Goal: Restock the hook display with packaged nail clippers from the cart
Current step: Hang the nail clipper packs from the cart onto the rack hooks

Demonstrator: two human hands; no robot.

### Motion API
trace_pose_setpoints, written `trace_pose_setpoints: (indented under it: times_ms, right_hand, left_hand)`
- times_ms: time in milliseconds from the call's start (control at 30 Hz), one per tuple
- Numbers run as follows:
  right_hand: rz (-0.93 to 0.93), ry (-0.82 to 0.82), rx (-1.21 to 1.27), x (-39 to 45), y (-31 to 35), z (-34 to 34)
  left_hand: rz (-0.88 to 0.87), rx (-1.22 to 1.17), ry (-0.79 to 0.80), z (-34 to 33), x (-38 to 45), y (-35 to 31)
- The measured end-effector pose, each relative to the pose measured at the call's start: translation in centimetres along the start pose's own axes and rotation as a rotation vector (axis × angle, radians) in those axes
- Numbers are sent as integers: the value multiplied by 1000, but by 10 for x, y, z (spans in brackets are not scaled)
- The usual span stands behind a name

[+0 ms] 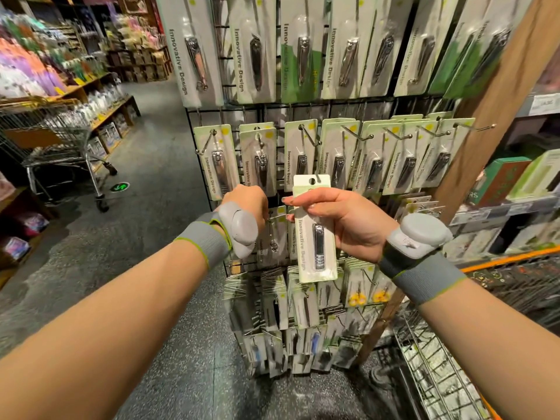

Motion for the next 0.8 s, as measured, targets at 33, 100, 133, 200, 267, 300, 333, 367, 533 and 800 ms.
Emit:
trace_pose_setpoints:
  times_ms: [33,100,133,200,267,300,333,367,533,800]
  right_hand:
    - [-2,4,-3,0,0,1]
    - [1,2,1,0,0,3]
    - [10,-5,-5,0,0,4]
    - [28,-33,-30,-1,2,6]
    - [20,-47,-31,-3,2,6]
    - [6,-39,-14,-5,3,4]
    - [-8,-27,9,-7,4,3]
    - [-19,-16,29,-10,6,0]
    - [-6,-60,43,-27,18,-4]
    - [111,-218,9,-37,49,-12]
  left_hand:
    - [11,-4,-6,-1,3,1]
    - [26,-11,-14,-4,5,2]
    - [30,-16,-19,-5,6,3]
    - [35,-39,-25,-7,6,4]
    - [30,-64,-34,-7,3,6]
    - [20,-58,-36,-5,-1,6]
    - [3,-43,-40,-3,-3,5]
    - [-14,-29,-54,2,-9,4]
    - [-138,-307,-275,44,-53,-6]
    - [-146,-1103,169,57,-88,-42]
Point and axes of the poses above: each hand's wrist, its own x-axis towards the middle knuckle, its own z-axis out of the back of the hand, y = z × x, the point moved 6 cm from there along x, towards the middle knuckle, and after that the axes turned 5 degrees about x, right-handed, at the moved point
